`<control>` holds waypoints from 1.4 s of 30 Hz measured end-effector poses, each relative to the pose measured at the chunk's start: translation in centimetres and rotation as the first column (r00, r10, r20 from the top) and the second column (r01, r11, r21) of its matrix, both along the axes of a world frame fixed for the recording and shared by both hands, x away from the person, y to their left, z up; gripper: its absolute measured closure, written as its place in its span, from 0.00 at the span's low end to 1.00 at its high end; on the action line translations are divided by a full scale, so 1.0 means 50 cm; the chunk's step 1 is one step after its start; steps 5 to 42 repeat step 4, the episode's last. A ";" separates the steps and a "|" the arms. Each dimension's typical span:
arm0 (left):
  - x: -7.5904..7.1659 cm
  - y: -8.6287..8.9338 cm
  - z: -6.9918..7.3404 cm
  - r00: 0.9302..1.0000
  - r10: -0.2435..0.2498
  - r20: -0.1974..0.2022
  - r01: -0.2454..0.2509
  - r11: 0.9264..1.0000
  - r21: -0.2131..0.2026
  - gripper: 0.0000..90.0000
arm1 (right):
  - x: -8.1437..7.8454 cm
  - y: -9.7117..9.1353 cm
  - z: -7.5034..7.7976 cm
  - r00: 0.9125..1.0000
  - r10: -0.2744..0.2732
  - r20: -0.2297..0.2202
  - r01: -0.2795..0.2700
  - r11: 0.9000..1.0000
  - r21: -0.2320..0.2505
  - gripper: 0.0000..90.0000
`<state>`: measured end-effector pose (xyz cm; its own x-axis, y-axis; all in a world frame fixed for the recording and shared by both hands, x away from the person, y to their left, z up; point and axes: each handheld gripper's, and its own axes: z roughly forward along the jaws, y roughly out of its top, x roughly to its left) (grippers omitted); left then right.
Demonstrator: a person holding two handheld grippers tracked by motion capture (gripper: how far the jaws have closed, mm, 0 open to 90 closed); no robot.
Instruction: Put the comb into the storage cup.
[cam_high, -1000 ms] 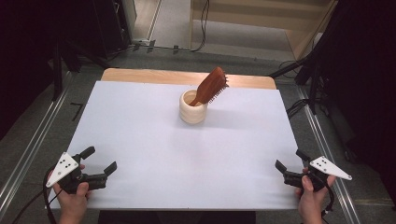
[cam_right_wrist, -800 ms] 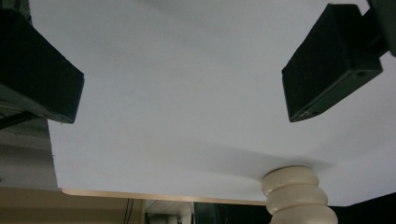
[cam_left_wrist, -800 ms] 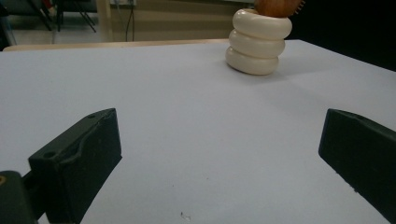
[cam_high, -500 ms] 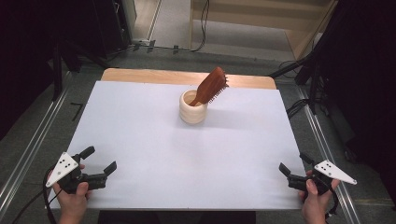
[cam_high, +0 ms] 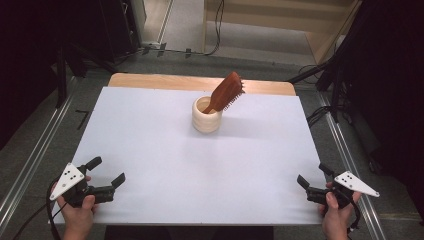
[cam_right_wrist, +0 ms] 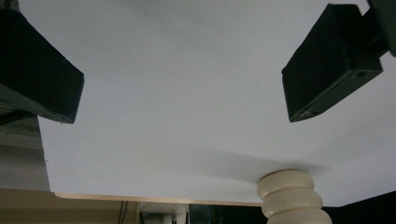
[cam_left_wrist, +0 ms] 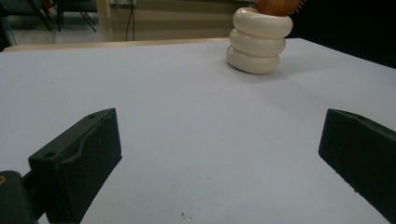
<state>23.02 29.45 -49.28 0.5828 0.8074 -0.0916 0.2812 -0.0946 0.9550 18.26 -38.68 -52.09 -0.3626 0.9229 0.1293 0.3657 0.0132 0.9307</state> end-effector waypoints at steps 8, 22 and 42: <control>0.000 -0.001 0.000 1.000 0.000 -0.001 0.000 1.000 0.001 0.00 | 0.002 0.001 -0.001 1.000 -0.001 0.000 0.001 1.000 0.003 0.00; 0.000 -0.001 0.000 1.000 0.000 -0.001 0.000 1.000 0.001 0.00 | 0.002 0.001 -0.001 1.000 -0.001 0.000 0.001 1.000 0.003 0.00; 0.000 -0.001 0.000 1.000 0.000 -0.001 0.000 1.000 0.001 0.00 | 0.002 0.001 -0.001 1.000 -0.001 0.000 0.001 1.000 0.003 0.00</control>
